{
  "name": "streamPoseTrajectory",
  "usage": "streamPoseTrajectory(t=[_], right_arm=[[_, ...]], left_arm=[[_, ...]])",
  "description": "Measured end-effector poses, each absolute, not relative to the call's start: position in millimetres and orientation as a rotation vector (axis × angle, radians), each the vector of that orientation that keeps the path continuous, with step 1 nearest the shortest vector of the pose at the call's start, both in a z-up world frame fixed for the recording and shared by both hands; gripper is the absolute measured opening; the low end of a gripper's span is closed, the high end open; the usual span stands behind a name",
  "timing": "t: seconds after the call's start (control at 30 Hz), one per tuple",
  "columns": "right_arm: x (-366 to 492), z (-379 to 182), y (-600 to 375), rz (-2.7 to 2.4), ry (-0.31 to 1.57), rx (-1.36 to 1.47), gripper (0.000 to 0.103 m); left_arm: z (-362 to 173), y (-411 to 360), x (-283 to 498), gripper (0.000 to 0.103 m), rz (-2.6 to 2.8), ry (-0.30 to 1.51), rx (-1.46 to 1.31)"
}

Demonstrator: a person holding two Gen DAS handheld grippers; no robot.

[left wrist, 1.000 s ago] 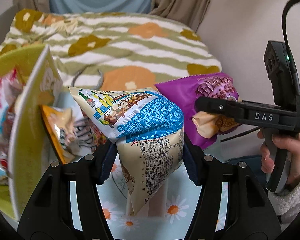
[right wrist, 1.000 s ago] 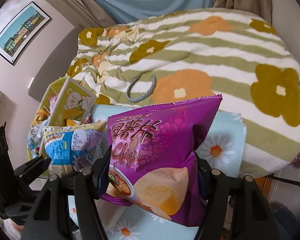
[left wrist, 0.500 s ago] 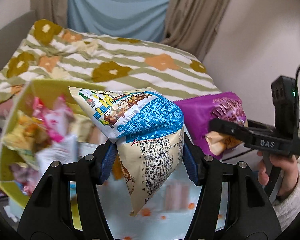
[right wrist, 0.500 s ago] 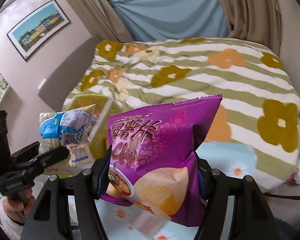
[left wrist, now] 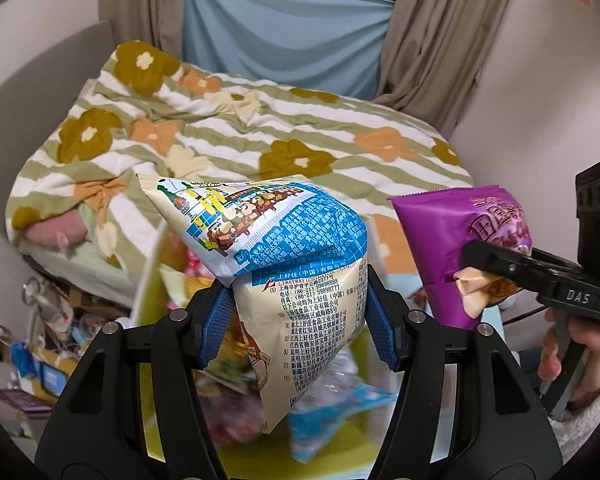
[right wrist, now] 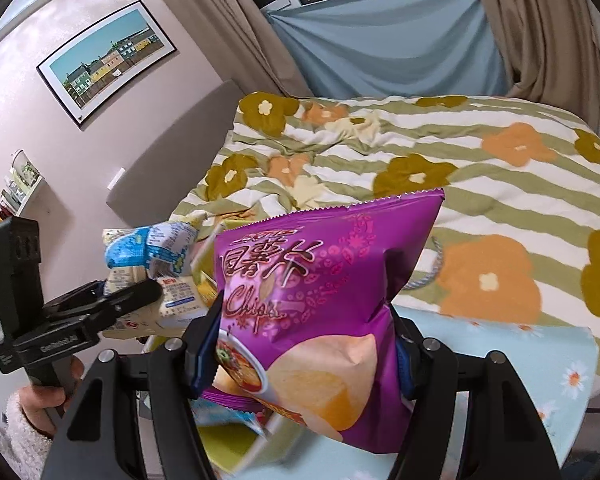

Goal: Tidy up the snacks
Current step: 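Carry both bags into the yellow box and open both tools to release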

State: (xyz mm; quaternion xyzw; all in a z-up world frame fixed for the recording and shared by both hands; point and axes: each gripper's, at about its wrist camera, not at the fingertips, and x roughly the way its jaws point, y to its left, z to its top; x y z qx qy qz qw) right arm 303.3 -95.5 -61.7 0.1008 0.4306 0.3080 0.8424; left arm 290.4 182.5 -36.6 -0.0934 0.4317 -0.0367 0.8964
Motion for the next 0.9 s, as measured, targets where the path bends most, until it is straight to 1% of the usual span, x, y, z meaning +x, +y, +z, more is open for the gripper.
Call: streamPoseTrajectory(t=[0.2,0.23,0.27,0.3,0.33,0.37,0.5,0.73,0.9], right_arm=[[314.2,-66.1,-54.9,0.609,0.92,0.227,0.063],[315.0,-67.5,-49.7,0.593,0.922,0.224,0.063],[315.8,-68.8,-44.5,0.578,0.925,0.224,0.063],[316.7,-70.7,-40.0,0.563,0.93,0.23,0.063],[316.5,-71.5,-38.5,0.554,0.933,0.235,0.063],[317.2,-73.1,-35.3,0.542,0.937,0.241,0.063],[315.5,-78.0,-26.8,0.507,0.944,0.237,0.063],[309.3,-72.3,-10.7,0.406,0.914,0.162,0.064],[317.2,-80.3,0.0,0.39,0.941,0.167,0.065]], left_arm=[[-69.7,212.6,328.4,0.06,-0.144,0.968,-0.197],[-74.6,211.2,330.6,0.063,-0.149,0.982,-0.197],[-81.6,214.3,333.4,0.07,-0.161,1.002,-0.199],[-87.7,216.7,334.0,0.075,-0.17,1.016,-0.197],[-90.4,216.7,333.8,0.091,-0.172,1.019,-0.191],[-94.1,218.7,331.8,0.103,-0.161,1.016,-0.174],[-96.8,225.5,320.1,0.103,-0.146,1.0,-0.129],[-87.6,236.7,294.8,0.103,-0.151,0.955,-0.15],[-85.7,244.7,283.9,0.103,-0.137,0.942,-0.153]])
